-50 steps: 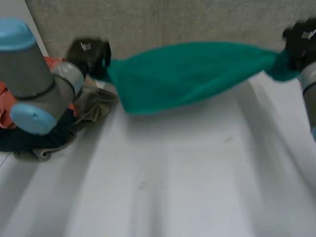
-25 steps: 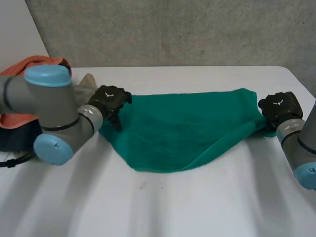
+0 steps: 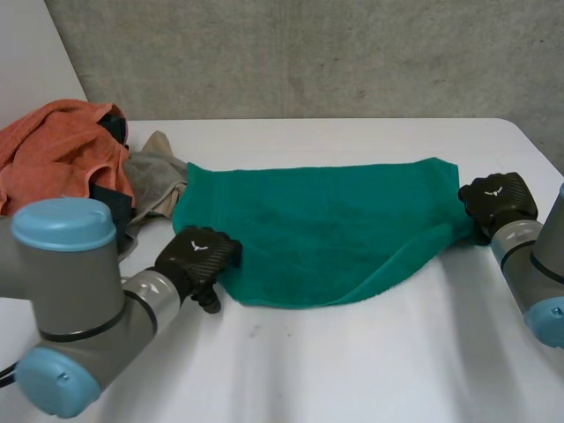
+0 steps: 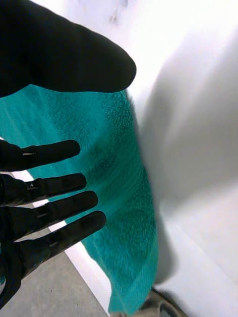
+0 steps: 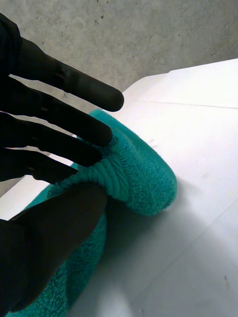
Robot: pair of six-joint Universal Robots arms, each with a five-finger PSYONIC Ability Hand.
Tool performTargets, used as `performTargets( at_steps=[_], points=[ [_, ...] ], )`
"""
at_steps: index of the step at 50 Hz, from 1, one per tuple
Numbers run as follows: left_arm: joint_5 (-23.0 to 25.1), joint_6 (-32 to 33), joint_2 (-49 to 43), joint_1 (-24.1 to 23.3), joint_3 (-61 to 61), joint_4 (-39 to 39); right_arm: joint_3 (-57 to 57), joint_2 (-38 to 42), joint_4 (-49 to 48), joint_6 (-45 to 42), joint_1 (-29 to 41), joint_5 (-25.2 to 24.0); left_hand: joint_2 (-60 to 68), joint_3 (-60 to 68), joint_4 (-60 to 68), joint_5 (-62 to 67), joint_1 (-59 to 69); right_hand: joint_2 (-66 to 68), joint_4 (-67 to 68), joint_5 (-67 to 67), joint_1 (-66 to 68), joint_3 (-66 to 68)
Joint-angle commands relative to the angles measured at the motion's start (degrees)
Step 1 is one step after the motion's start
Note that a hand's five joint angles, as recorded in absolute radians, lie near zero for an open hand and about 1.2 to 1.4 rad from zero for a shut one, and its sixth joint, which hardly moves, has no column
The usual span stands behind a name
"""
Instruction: Fold the laundry.
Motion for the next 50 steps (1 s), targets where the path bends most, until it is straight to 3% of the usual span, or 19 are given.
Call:
performTargets(
  at_steps=[1, 12, 15, 17, 23, 25, 28, 31, 37, 38, 42, 50],
  points=[
    [-0.1, 0.0, -6.9, -0.7, 5.8, 0.8, 0.7, 0.0, 0.0, 0.0, -0.1, 0.0, 2.9, 2.5, 3.3, 3.6, 2.8, 12.7, 11.4, 13.2, 15.4, 11.8],
    [-0.4, 0.1, -14.5, -1.8, 14.7, 0.3, 0.9, 0.0, 0.0, -0.1, -0.2, 0.0, 11.2, 10.8, 11.5, 11.8, 11.0, 12.7, 11.4, 13.2, 15.4, 11.8],
    [-0.4, 0.1, -16.1, -2.0, 16.8, 0.3, 0.9, 0.0, 0.0, -0.1, -0.2, 0.2, 26.1, 25.7, 26.4, 26.7, 26.0, 12.7, 11.4, 13.2, 15.4, 11.8],
    [-0.6, 0.1, -16.6, -2.3, 18.0, 0.2, 0.9, -0.1, 0.0, -0.1, -0.2, 0.4, 47.7, 47.3, 48.0, 48.3, 47.6, 12.7, 11.4, 13.2, 15.4, 11.8],
    [-1.4, -0.3, -14.5, -2.0, 19.0, -1.0, 0.5, -4.5, 2.4, -1.3, -0.3, 0.7, 47.8, 47.4, 48.2, 48.5, 47.7, 12.7, 11.4, 13.2, 15.4, 11.8],
    [-2.5, -0.7, -7.3, -1.5, 18.3, -3.3, 0.0, -7.0, 5.7, -2.4, -0.3, 0.7, 47.8, 47.4, 48.2, 48.5, 47.7, 12.7, 11.4, 13.2, 15.4, 11.8],
    [-3.1, -1.0, 2.4, 0.2, 17.4, -6.7, -1.9, -13.0, 15.0, -6.2, -0.4, 0.3, 47.8, 47.4, 48.2, 48.5, 47.7, 12.7, 11.4, 13.2, 15.4, 11.8],
    [-3.0, -0.5, 6.7, 1.8, 17.3, -8.9, -5.2, -18.0, 23.9, -9.6, -0.7, 0.2, 47.8, 47.4, 48.2, 48.5, 47.7, 12.7, 11.4, 13.2, 15.4, 11.8],
    [-2.6, 3.2, 14.0, 3.5, 18.3, -21.8, -10.6, -23.6, 38.7, -15.1, -1.0, 0.1, 47.8, 47.4, 48.2, 48.5, 47.7, 12.7, 11.4, 13.2, 15.4, 11.8],
    [-2.6, 4.1, 14.3, 3.6, 18.2, -24.0, -11.1, -24.3, 44.2, -17.4, -1.1, -0.3, 47.8, 47.4, 48.2, 48.5, 47.7, 12.7, 11.4, 13.2, 15.4, 11.8],
    [-3.0, 10.1, 11.1, 3.6, 16.6, -28.0, -10.8, -24.1, 50.4, -20.0, -1.0, -1.7, 47.8, 47.4, 48.2, 48.5, 47.7, 12.7, 11.4, 13.2, 15.4, 11.8],
    [-3.4, 13.9, -2.6, 3.6, 19.4, -21.3, -9.5, -14.3, 47.6, -19.8, -0.5, -3.3, 47.8, 47.4, 48.2, 48.5, 47.7, 12.7, 11.4, 13.2, 15.4, 11.8]
  ],
)
